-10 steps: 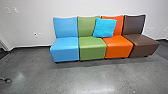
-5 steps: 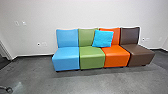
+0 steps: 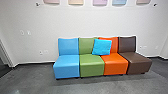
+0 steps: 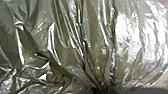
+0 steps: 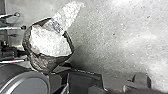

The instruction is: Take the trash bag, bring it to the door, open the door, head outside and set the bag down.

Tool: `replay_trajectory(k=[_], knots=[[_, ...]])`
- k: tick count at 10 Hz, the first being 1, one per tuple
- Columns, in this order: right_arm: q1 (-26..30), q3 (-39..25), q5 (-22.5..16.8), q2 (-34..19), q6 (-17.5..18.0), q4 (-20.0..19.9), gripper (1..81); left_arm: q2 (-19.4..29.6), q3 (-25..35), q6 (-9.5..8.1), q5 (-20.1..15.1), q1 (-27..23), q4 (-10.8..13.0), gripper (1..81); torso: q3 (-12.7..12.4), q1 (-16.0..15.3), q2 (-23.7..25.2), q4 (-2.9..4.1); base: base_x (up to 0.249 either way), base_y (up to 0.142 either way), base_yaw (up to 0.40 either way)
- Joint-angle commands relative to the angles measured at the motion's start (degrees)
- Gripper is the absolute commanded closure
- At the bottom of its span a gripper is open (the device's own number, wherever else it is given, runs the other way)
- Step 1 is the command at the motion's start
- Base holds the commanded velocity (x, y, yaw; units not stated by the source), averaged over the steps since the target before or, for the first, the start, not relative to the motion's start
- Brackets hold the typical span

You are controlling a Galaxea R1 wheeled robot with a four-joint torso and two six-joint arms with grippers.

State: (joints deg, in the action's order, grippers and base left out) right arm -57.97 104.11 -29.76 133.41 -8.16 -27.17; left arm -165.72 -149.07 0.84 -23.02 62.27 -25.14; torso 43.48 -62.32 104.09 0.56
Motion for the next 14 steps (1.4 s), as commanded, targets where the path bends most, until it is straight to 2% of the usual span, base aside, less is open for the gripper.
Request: replay_trajectory(k=[1, 4, 6, 7, 12, 14], knots=[[4.48, 0.29, -4.08, -1.02, -1.16, -1.66, 1.0, 0.30, 0.09, 0.21, -3.88, -4.13, 1.84, 81.1, 0.00, 3.67, -5.71, 0.00, 0.000, 0.000, 0.000], [0.62, 6.70, -3.82, 2.84, -4.23, -1.57, 1.0, 0.12, 0.09, 0.30, -3.70, -2.28, 4.21, 81.1, -0.72, 7.23, -11.28, 0.00, 0.000, 0.000, 0.000], [-1.67, 11.98, -3.20, 5.48, -6.08, -1.66, 1.0, -0.06, 0.09, 0.21, -1.25, -0.79, 6.06, 81.1, -0.74, 9.85, -15.37, 0.00, 0.000, 0.000, 0.000], [-2.38, 13.21, -3.11, 6.10, -6.61, -1.66, 1.0, -0.06, 0.00, 0.21, -1.24, -0.43, 6.15, 81.1, -0.74, 11.08, -17.25, 0.00, 0.000, 0.000, 0.000], [-3.69, 13.48, -3.03, 7.33, -8.01, -1.66, 1.0, -0.67, 0.00, 0.30, -0.10, 1.93, 6.42, 81.1, -0.74, 17.81, -27.74, 0.00, 0.000, 0.000, 0.000], [-4.31, 15.06, -3.03, 8.56, -8.46, -1.57, 1.0, -0.93, -0.09, 0.30, -0.01, 2.47, 7.12, 81.1, -6.04, 20.33, -31.67, 0.00, 0.000, 0.000, 0.000]])
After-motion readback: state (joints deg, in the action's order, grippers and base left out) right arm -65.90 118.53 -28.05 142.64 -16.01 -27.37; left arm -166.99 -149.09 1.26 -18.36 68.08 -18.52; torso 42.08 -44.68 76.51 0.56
